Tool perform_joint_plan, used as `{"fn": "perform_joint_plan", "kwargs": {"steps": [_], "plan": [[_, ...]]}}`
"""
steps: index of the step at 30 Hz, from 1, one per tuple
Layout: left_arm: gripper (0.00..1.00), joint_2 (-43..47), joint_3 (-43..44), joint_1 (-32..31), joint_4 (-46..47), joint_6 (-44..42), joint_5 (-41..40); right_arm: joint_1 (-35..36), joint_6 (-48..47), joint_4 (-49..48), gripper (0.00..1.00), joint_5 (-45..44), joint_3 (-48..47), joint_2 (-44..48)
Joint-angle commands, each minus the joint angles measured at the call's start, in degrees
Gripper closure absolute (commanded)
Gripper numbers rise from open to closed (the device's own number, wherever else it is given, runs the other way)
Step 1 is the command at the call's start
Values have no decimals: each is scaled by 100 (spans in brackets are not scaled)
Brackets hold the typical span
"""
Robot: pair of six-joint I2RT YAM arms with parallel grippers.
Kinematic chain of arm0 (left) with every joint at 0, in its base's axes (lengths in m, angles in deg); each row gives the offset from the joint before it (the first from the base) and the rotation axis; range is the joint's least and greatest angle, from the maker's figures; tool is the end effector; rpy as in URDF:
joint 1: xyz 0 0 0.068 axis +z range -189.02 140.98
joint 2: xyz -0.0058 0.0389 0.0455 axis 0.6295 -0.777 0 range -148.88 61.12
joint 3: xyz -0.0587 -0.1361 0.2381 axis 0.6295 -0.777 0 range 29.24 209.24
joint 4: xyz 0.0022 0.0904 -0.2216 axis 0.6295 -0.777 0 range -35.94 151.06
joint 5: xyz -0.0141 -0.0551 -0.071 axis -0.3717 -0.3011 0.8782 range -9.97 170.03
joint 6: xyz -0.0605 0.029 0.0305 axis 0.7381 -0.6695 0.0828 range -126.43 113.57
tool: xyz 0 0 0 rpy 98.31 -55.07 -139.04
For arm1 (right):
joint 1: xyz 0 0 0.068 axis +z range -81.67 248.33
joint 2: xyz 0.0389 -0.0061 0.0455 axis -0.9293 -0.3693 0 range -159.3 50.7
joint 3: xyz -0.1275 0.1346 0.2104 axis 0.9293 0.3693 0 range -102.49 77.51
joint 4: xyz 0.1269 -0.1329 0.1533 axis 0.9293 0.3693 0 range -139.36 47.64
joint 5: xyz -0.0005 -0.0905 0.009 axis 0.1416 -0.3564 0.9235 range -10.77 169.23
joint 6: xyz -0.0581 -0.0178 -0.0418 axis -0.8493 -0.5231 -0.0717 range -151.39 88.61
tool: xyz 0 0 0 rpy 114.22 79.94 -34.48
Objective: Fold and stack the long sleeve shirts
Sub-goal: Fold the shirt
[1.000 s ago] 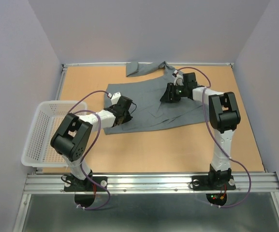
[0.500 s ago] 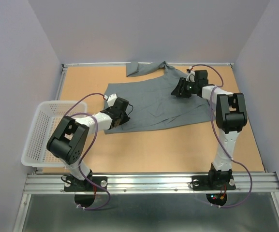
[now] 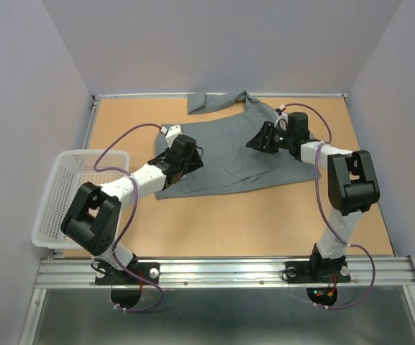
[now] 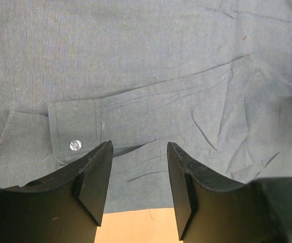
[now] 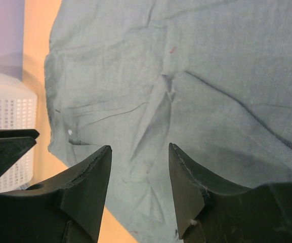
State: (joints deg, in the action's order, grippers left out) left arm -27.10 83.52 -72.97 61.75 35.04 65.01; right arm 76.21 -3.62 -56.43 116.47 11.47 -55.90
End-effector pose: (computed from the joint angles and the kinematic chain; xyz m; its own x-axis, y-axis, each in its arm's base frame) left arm 0.2911 -0.1768 0.2383 -0.5791 -0.3812 -0.7207 -0.0317 0.8938 -0.4473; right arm 0.3985 0.0929 0.2078 -0.7674 0.2682 -0.5824 -0.2843 0.6719 0.6840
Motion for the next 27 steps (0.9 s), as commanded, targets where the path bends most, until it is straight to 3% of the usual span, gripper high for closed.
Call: {"fn": "perform_joint_plan", "kwargs": {"steps": [1,10,14,19,24,27], "plan": [[42,-124,-84,12,194,-166,-132,-41,158,-811,46,188,275,-220],[45,-774,-409,275,538,150,114,-576,1143,-2491,47,144,1004,-905],[48,-880,-611,407,564,431,228,-1260,1520,-3115,47,56,1532,-959],[49,-863,-849,530,573,555,298,-1973,1670,-3362,47,-67,2139,-722],[49,-548,-762,539,494,380,518,-2124,1705,-3310,46,-76,2341,-107],[42,-231,-647,513,371,90,624,-2115,1767,-3047,45,-102,2280,385]]}}
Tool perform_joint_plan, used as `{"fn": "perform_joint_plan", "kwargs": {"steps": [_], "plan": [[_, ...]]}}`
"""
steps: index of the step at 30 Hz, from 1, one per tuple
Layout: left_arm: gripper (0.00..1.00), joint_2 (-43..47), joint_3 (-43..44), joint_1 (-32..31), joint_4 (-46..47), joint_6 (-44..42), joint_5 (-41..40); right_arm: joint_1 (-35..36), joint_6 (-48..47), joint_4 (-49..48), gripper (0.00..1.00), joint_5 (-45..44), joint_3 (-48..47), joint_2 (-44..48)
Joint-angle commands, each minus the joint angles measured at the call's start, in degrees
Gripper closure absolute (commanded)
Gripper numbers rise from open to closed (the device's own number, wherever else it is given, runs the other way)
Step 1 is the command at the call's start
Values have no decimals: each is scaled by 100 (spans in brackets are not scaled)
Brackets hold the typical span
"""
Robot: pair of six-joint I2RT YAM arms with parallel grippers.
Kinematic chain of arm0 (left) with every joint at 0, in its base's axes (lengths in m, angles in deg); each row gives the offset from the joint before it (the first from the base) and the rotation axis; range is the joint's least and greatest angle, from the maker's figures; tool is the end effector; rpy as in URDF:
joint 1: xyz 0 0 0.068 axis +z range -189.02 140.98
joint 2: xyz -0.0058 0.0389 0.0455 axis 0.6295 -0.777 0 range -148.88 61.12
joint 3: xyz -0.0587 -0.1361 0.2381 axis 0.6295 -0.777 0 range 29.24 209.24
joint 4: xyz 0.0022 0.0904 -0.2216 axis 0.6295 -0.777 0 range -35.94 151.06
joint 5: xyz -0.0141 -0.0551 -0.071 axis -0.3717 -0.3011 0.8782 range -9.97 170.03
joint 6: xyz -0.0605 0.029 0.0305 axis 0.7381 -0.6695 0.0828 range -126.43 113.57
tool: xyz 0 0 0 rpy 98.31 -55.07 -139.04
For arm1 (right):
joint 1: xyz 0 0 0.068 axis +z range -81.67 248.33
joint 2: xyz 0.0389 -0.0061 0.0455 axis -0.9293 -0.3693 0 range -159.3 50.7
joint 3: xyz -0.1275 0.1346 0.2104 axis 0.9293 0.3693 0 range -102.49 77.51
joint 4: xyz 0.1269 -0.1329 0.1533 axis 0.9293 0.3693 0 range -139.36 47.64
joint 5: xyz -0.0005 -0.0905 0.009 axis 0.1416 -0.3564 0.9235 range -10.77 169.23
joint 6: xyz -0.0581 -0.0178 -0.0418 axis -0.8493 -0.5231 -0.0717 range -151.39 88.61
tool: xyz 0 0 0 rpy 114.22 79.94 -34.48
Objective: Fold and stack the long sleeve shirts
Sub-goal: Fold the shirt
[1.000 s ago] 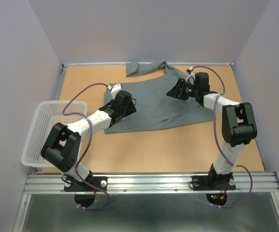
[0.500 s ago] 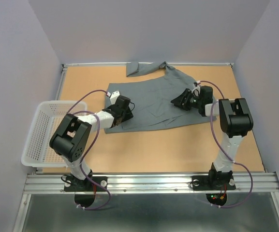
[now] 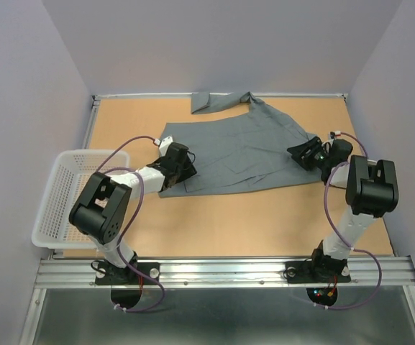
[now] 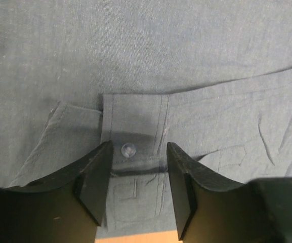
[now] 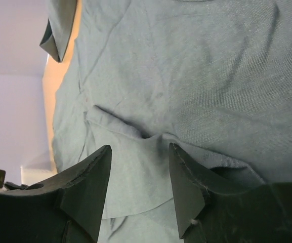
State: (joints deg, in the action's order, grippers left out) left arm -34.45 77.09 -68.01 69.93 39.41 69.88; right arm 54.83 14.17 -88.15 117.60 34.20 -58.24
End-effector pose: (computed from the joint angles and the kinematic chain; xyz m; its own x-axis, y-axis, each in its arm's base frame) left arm 0.3065 -0.1575 0.1763 -0.6385 -0.4535 -0.6218 -0.1449 0.8643 -0.4816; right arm 0.3623 -0.0476 0.1386 -0.5612 0.7104 -0.4247 0.0645 0.5491 0.8332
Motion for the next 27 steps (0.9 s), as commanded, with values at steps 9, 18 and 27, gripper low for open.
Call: {"fn": "perform_joint_plan", "kwargs": {"steps": [9,18,27], "plan": [[6,1340,496,-115,-1115,-1489,-970,1278,-2006,3842,31,-2175,-1109,1868],[9,259,1208,-326,-1343,-1816,-1129,2369,-2806,4960,23,-3608,-1610,1254],[10,-515,1481,-379,-1747,-1763,-1050,2492,-2974,5337,23,-4206,-1646,673]]}}
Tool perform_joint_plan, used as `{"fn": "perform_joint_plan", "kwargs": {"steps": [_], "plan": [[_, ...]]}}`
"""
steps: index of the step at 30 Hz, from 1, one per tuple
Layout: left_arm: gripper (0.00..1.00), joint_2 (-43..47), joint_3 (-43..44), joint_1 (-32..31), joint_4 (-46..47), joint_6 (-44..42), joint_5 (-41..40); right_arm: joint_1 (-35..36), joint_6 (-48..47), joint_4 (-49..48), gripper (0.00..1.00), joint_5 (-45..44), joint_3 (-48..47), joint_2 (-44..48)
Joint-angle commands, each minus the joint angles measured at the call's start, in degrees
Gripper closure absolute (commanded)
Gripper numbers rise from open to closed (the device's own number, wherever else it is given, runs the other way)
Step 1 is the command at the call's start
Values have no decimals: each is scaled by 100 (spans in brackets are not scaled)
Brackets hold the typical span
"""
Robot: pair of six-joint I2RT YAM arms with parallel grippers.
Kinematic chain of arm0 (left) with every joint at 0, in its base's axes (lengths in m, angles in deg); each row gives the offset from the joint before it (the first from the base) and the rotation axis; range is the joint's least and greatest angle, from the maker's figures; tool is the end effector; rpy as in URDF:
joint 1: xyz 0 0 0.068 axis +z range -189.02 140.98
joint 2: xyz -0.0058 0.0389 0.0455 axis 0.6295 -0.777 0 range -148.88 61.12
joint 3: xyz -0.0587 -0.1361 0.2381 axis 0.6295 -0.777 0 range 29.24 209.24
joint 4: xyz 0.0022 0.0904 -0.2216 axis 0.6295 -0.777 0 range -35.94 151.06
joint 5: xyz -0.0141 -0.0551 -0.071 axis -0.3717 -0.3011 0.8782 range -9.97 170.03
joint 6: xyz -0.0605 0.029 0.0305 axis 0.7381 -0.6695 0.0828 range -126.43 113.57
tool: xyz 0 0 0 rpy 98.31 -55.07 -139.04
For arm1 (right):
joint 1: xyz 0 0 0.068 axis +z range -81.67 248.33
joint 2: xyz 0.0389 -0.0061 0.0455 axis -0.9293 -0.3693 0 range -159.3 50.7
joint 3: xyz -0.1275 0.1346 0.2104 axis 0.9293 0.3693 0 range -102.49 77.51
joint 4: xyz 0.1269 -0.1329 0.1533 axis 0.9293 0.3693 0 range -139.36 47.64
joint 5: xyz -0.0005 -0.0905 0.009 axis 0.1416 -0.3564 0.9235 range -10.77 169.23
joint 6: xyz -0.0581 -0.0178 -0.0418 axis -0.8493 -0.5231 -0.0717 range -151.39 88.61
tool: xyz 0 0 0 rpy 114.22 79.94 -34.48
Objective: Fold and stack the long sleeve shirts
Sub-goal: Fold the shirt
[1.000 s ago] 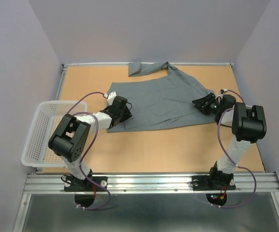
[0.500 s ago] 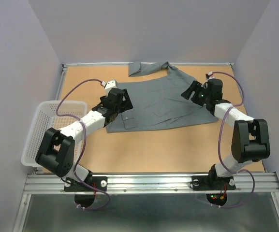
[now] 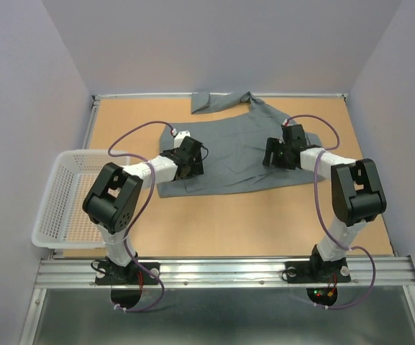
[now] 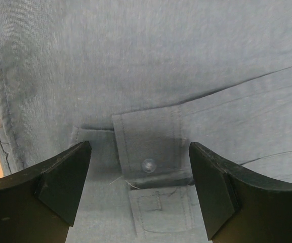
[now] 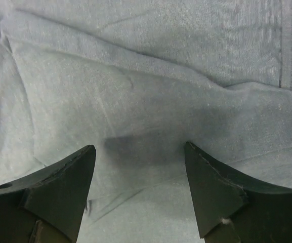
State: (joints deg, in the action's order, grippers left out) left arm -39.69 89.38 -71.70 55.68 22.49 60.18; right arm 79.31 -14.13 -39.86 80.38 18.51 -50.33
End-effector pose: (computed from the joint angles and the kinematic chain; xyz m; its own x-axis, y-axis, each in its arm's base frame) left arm 0.3222 -0.1819 0.1869 -0.6802 -0.1041 -0.7256 -0.0221 0.9923 -0.1216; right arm 0.3541 0.0700 0.1706 -0.7941 0.1480 -0.5894 0.0344 0.9793 0.1995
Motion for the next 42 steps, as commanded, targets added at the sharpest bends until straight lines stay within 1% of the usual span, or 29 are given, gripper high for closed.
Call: {"fn": "perform_joint_plan", "kwargs": {"steps": [1,4,7,9,11,14,16,18,19,20,21,22,24,25,26,28,29,31,33,34,35,39,42], "plan": [[10,-8,235,-10,-375,-63,-36,44,-100,570,23,-519,37,-101],[10,-8,86,-10,-594,16,218,44,49,869,23,-554,248,92],[10,88,-168,-18,-963,60,596,44,234,1430,23,-458,643,346],[10,193,-309,-36,-1095,43,737,53,383,1782,23,-388,723,479],[11,395,-484,-80,-1349,-10,965,62,497,2308,23,-151,811,707],[10,738,-582,-185,-1797,-167,1080,123,542,2897,23,288,864,1005],[10,1027,-617,-212,-1939,-212,1281,132,516,3101,23,342,864,1138],[10,1221,-574,-212,-2089,-238,1449,132,507,3330,23,167,803,1252],[10,1318,-521,-194,-2124,-230,1423,123,524,3391,23,97,646,1261],[10,1502,-347,-168,-2168,-247,1327,106,507,3436,23,122,540,1262],[10,1608,-101,-46,-2186,-265,1274,106,446,3488,23,175,243,1253],[10,1635,-99,51,-2186,-282,1230,106,428,3489,23,193,66,1227],[10,1653,260,244,-2081,-326,1116,97,375,3515,24,167,-312,1218],[10,1592,375,376,-2037,-396,1089,88,349,3506,24,106,-505,1183],[10,1548,628,586,-2002,-458,1098,71,305,3498,24,61,-942,1130],[10,1408,849,763,-1835,-624,1072,-43,148,3463,24,52,-1340,920],[10,1328,1103,929,-1782,-634,1046,-157,129,3428,24,61,-1777,841],[10,1162,1341,1062,-1712,-704,1054,-289,7,3384,23,192,-2166,656],[10,845,1763,1220,-1746,-897,1185,-552,-64,3191,20,525,-2613,410],[10,740,1851,1238,-1677,-985,1168,-658,-64,3112,17,683,-2738,339],[10,565,2035,1256,-1659,-1064,1047,-859,-47,2919,15,1042,-2992,147],[10,72,2501,1501,-1632,-1345,1001,-1072,-257,2610,6,1300,-3598,-362],[10,-298,2880,1686,-1703,-1468,913,-1195,-739,2540,4,1476,-3960,-810]]}}
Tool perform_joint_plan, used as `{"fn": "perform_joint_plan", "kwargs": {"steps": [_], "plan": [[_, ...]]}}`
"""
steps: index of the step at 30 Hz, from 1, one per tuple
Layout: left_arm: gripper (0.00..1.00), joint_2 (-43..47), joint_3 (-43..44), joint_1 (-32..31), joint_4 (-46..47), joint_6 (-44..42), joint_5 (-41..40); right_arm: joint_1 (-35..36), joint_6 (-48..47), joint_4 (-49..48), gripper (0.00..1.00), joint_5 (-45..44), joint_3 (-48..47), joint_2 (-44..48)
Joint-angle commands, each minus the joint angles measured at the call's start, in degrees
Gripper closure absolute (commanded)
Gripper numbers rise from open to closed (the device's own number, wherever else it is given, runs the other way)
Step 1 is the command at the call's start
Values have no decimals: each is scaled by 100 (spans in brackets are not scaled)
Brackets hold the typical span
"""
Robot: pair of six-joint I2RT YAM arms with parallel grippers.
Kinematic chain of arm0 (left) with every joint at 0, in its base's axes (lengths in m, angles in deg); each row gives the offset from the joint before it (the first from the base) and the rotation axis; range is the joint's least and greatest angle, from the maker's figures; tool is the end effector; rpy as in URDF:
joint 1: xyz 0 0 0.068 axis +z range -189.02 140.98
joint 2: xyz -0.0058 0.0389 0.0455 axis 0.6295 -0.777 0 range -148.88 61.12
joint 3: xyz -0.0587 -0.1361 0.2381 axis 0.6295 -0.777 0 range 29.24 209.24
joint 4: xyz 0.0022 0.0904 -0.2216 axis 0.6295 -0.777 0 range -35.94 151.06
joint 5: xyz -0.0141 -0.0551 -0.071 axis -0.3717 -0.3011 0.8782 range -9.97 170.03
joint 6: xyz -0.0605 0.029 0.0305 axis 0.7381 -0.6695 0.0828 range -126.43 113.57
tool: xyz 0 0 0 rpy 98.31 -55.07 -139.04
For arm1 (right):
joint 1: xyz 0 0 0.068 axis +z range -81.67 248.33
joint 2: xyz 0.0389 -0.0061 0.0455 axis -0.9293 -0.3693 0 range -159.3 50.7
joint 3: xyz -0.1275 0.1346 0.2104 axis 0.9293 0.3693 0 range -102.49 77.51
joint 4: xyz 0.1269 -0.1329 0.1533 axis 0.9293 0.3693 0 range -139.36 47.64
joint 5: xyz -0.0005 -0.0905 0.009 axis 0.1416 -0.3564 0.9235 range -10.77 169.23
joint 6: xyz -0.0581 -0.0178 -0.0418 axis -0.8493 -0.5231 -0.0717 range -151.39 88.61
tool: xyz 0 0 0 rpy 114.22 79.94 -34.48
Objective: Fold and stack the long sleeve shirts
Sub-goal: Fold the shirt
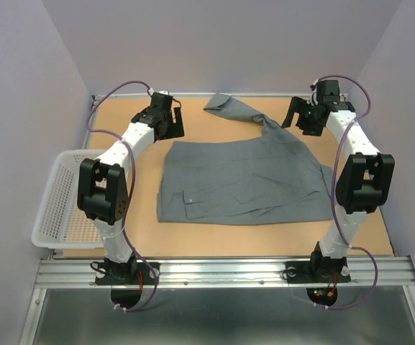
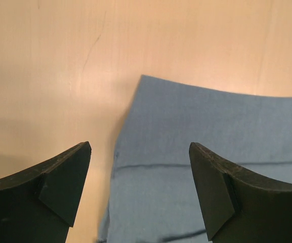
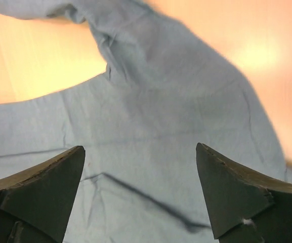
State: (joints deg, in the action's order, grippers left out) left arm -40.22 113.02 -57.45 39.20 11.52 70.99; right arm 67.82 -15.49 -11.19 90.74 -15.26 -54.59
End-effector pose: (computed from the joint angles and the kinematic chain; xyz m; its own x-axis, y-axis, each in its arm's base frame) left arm 0.3888 -0.1194 0.2849 -0.6340 -0.1095 -0.7656 0.0018 0.9897 -0.1432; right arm 0.4060 0.0088 0.2823 -0.7764 0.2753 -0.5670 0.0987 0.9416 0.3219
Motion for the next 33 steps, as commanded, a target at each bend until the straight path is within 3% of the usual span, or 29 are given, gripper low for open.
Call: {"fn": "perform_joint_plan", "kwargs": {"steps": [1,11,21,33], "plan": [[11,-316,568,323,-37,-407,-160,-54,-728,-345,4,475,-749,-473],[17,-1334,1218,710,253,-1012,323,-98,-1397,-609,12,817,-1252,-1388],[22,-2196,1720,640,104,-1373,1799,-98,-1739,-811,14,792,-778,-1275],[28,-2663,1940,490,-72,-1400,1151,-98,-1696,-987,16,739,-154,-852]]}}
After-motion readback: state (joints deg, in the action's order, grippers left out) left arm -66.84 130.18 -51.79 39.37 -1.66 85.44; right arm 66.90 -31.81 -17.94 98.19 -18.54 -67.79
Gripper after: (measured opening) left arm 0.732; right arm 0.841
